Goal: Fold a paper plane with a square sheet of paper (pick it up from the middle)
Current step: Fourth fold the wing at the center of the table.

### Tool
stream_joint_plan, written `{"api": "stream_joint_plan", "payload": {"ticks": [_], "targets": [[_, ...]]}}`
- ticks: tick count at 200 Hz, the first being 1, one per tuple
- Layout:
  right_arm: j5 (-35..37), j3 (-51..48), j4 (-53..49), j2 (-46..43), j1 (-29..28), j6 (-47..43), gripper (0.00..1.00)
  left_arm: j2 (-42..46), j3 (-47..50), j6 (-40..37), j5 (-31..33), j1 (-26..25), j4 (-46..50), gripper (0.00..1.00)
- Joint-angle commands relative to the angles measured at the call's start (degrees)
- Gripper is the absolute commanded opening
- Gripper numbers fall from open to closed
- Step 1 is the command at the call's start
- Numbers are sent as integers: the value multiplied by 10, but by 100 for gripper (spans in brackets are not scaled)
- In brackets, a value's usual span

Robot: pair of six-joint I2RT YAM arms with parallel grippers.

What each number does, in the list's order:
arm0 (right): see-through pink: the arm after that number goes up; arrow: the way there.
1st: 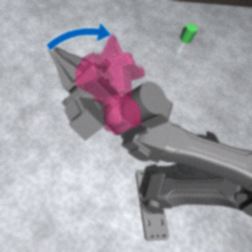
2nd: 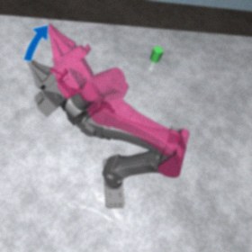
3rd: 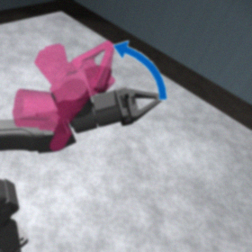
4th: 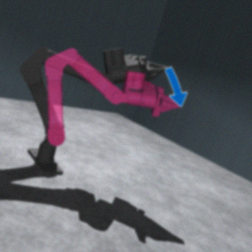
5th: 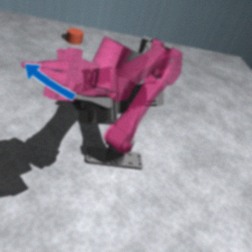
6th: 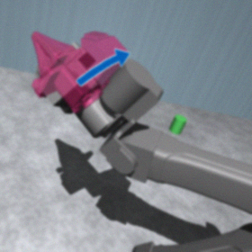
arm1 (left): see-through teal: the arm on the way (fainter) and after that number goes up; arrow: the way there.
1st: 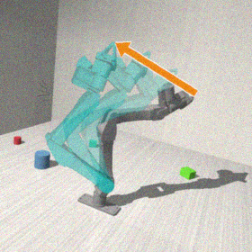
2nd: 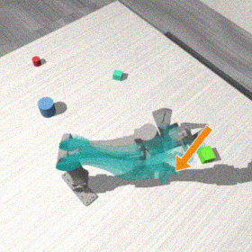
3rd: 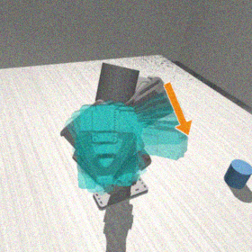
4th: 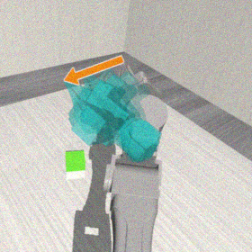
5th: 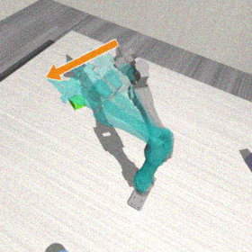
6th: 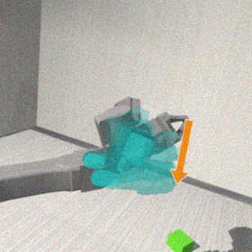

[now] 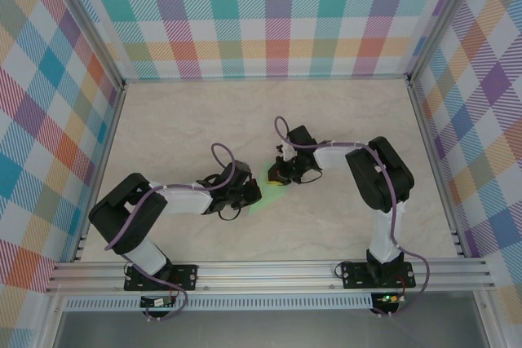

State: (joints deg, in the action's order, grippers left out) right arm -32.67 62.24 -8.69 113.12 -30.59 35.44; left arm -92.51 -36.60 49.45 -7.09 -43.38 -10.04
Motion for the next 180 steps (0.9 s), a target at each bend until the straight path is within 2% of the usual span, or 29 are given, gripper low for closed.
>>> {"api": "stream_joint_plan", "payload": {"ticks": [1, 69, 142, 180], "targets": [[81, 18, -14, 22, 26, -17, 5, -14, 29, -10, 16, -3, 91, 0], [89, 33, 0, 37, 72, -11, 7, -6, 36, -10, 16, -4, 97, 0], [96, 65, -12, 39, 95, -19, 8, -10, 38, -12, 9, -4, 92, 0], [89, 75, -28, 10, 97, -29, 9, -13, 37, -11, 7, -4, 90, 0]]}}
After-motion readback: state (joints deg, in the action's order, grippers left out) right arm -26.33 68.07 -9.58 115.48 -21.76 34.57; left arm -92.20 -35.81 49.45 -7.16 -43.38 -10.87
